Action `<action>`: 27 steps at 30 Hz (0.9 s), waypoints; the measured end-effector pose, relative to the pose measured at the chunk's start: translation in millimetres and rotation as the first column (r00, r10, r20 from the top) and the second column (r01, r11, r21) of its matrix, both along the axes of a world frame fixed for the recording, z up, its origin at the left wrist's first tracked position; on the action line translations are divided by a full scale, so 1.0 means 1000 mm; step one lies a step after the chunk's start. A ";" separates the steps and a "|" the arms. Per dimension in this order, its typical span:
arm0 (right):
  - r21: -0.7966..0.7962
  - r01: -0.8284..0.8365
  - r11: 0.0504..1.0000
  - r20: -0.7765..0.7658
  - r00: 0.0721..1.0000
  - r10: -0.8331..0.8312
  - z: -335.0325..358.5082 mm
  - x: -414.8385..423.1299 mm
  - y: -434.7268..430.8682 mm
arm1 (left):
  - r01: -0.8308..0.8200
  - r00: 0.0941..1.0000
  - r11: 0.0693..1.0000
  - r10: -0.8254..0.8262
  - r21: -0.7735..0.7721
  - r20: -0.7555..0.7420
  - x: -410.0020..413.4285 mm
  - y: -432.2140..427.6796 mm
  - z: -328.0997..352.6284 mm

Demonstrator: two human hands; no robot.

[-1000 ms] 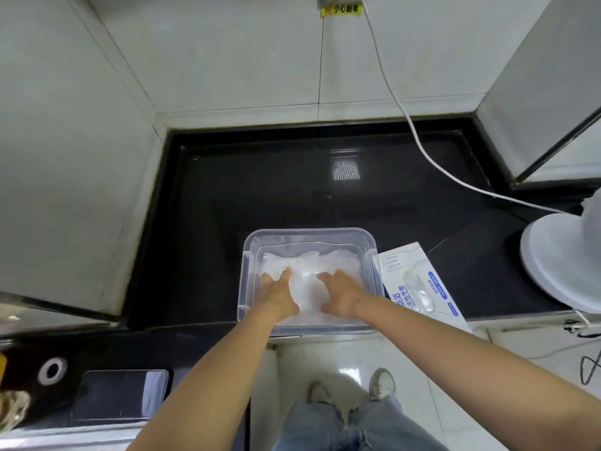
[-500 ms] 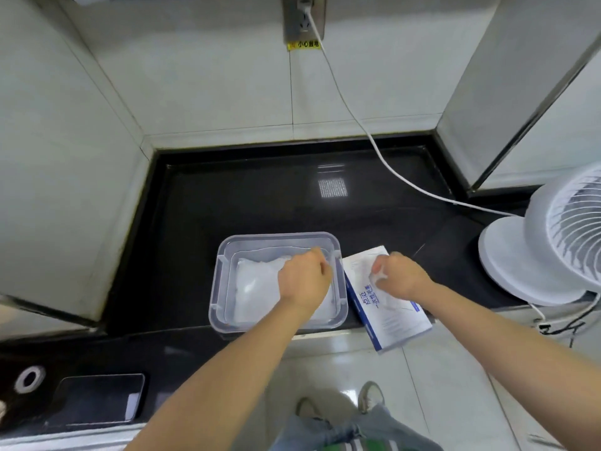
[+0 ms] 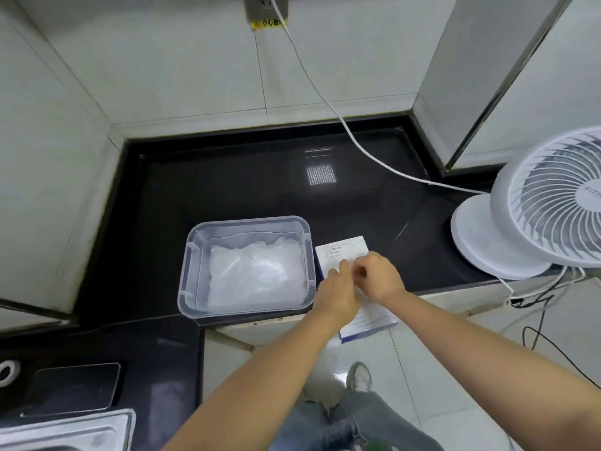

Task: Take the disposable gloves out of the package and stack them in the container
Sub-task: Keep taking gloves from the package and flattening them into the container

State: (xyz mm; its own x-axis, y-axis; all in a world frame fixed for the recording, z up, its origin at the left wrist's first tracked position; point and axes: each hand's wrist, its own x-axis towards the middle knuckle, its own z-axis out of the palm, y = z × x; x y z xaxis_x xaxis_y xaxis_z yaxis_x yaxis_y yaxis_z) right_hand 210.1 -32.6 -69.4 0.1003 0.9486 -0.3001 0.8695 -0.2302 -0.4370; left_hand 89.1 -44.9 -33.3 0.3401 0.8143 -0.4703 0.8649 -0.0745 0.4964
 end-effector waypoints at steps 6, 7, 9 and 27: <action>-0.165 0.119 0.979 -0.511 0.839 -0.188 0.003 0.004 -0.005 | -0.098 0.994 0.993 0.096 -0.063 -0.044 -0.001 0.000 -0.018; -0.179 0.164 0.970 -0.587 0.773 -0.239 0.007 0.005 -0.005 | -0.121 0.992 0.990 0.119 -0.066 -0.033 -0.001 0.001 -0.019; -0.203 0.269 0.941 -0.664 0.669 -0.334 0.014 0.006 -0.006 | -0.157 0.988 0.985 0.157 -0.073 -0.004 -0.001 0.001 -0.020; -0.194 0.290 0.937 -0.722 0.604 -0.337 0.042 0.010 0.016 | -0.154 0.988 0.985 0.155 -0.080 0.009 -0.001 0.003 -0.026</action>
